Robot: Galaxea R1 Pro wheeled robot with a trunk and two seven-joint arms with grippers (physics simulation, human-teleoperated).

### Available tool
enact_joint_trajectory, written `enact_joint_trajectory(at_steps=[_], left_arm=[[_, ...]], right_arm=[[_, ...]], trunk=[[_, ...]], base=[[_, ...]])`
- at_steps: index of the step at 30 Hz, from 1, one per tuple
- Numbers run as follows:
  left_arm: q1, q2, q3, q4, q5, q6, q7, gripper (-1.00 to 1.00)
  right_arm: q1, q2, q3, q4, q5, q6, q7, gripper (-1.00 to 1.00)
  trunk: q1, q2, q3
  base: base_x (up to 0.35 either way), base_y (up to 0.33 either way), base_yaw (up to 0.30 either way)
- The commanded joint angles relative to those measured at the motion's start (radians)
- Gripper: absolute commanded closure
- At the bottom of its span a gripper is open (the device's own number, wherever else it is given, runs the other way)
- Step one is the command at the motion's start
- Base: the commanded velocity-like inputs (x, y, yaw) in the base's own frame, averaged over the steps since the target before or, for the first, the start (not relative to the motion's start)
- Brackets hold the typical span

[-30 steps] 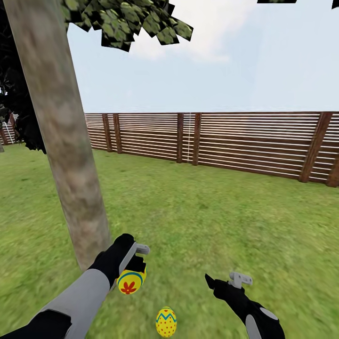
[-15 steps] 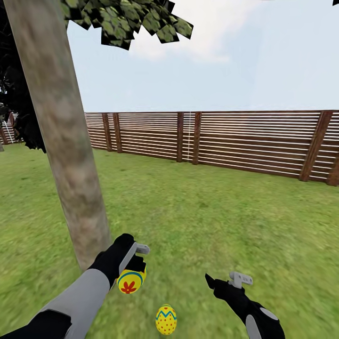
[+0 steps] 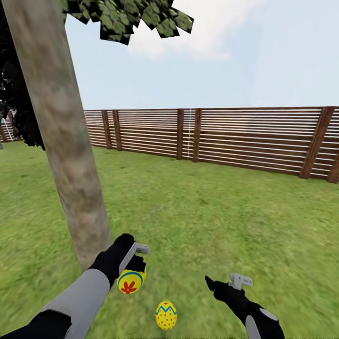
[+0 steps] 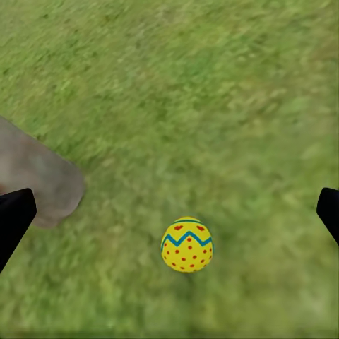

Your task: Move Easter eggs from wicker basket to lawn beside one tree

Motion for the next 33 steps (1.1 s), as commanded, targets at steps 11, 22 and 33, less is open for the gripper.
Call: enact_joint_trajectory(at_steps=[11, 22, 33], left_arm=[[-0.001, 0.0, -0.004, -0.001, 0.006, -0.004, 0.009, 1.0], [-0.001, 0.002, -0.007, 0.001, 0.002, -0.07, 0.009, 1.0], [-0.001, 0.002, -0.043, 0.034, 0.002, -0.122, 0.009, 1.0]], right_arm=[[-0.001, 0.001, -0.003, -0.001, -0.003, 0.006, 0.005, -1.0], [-0.001, 0.001, -0.003, -0.001, -0.003, 0.006, 0.006, -1.0], [-0.001, 0.001, -0.003, -0.001, -0.003, 0.006, 0.004, -1.0]], trunk=[[0.042, -0.078, -0.048], [0.084, -0.155, -0.095], [0.127, -0.232, -0.142]], base=[[0.0, 0.0, 0.0], [0.0, 0.0, 0.0], [0.0, 0.0, 0.0]])
